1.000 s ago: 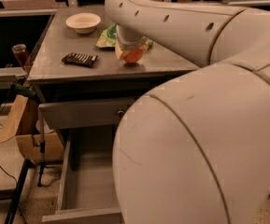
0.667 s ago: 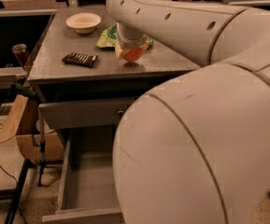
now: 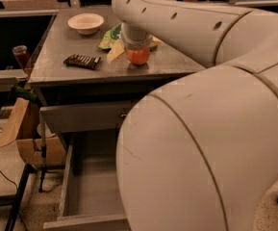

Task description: Pick apple from middle drawer and place on counter

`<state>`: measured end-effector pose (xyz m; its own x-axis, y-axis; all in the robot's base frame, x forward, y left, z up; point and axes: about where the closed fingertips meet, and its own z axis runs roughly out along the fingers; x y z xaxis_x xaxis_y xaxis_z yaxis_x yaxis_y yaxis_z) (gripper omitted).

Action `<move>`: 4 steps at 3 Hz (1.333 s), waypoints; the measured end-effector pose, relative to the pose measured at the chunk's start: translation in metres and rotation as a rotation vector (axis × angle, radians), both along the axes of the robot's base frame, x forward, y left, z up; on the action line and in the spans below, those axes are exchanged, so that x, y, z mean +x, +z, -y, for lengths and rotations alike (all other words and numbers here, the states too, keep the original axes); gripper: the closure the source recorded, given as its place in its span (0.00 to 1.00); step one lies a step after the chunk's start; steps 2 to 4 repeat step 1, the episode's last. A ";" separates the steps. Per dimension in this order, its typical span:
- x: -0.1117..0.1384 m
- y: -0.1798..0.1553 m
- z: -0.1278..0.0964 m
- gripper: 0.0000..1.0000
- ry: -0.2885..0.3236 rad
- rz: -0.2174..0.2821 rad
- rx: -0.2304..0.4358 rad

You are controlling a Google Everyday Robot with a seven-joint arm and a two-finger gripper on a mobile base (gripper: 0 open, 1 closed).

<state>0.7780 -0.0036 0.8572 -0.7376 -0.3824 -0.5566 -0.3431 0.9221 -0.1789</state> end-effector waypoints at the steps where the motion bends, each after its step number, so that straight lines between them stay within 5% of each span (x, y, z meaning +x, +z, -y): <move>1: 0.000 0.000 0.000 0.00 0.000 0.000 0.000; 4: 0.000 0.000 0.000 0.00 0.000 0.000 0.000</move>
Offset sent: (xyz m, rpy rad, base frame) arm 0.0000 0.0000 0.0000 0.0000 0.0000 0.0000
